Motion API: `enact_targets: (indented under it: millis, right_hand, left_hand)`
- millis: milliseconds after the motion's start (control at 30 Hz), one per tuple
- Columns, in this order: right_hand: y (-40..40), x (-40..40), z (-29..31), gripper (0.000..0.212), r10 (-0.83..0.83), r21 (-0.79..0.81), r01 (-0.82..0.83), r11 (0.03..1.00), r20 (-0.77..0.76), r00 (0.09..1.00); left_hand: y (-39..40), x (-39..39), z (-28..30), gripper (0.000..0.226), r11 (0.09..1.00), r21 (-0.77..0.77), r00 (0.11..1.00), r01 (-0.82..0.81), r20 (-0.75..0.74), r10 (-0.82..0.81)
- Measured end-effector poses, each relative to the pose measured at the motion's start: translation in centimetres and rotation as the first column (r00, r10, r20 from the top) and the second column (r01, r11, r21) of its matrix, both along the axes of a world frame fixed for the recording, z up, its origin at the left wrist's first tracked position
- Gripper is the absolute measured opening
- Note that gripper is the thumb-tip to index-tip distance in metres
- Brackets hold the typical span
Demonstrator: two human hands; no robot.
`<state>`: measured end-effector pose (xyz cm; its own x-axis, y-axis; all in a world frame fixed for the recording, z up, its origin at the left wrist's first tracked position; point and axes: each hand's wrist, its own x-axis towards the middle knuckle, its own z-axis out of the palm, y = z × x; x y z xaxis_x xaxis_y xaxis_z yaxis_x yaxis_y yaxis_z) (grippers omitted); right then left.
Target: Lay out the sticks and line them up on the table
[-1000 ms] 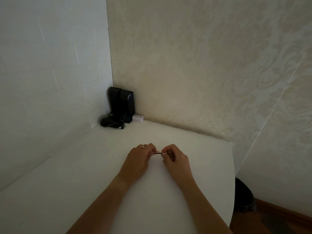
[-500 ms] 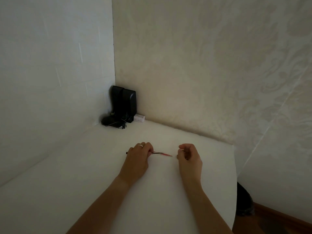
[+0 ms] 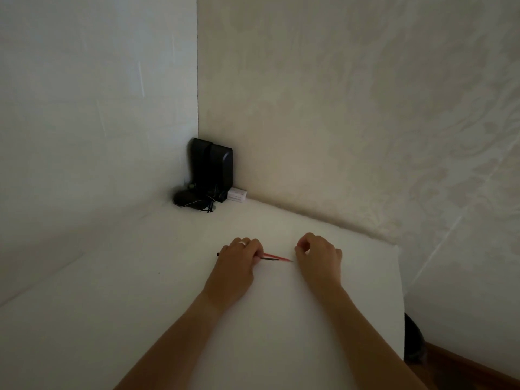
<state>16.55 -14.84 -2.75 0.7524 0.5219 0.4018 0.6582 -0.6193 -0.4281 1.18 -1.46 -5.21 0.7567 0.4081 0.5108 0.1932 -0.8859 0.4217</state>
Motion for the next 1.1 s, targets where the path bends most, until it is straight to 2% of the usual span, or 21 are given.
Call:
enact_targets:
  millis: [267, 567, 633, 700, 767, 900, 1100]
  right_hand:
    - [0.5, 0.0, 0.0, 0.004, 0.016, -0.019, -0.017, 1.0, -0.079, 0.997]
    - [-0.1, 0.4, 0.1, 0.007, 0.045, 0.083, -0.03, 0.996, -0.19, 0.981]
    - [-0.8, 0.1, 0.2, 0.004, 0.059, 0.184, -0.035, 0.982, -0.124, 0.991]
    - [-1.6, -0.8, 0.2, 0.01, 0.048, 0.302, -0.04, 0.952, -0.018, 0.999]
    - [-2.2, -2.3, -0.3, 0.012, 0.068, 0.342, -0.093, 0.935, 0.084, 0.994]
    - [-2.4, -4.3, -1.9, 0.015, 0.211, 0.215, -0.247, 0.945, 0.18, 0.961]
    - [-2.2, -3.9, -2.7, 0.007, 0.262, 0.141, -0.286, 0.948, 0.169, 0.95]
  left_hand:
    - [0.1, 0.1, 0.0, 0.016, 1.0, 0.001, 1.0, 0.002, -0.006, -0.002]
    - [0.1, 0.0, 0.0, 0.016, 1.0, 0.0, 1.0, 0.008, 0.0, -0.008]
    - [0.1, 0.0, 0.1, 0.017, 1.0, -0.005, 1.0, 0.014, 0.006, -0.014]
    - [0.1, 0.0, 0.1, 0.017, 1.0, -0.011, 1.0, 0.025, 0.011, -0.025]
    - [0.1, 0.0, 0.2, 0.018, 0.999, -0.009, 0.999, 0.037, 0.014, -0.037]
    - [-0.1, -0.1, 0.4, 0.02, 0.998, 0.013, 0.998, 0.054, 0.024, -0.054]
    - [-0.3, -0.3, 0.6, 0.019, 0.997, 0.016, 0.997, 0.08, 0.015, -0.08]
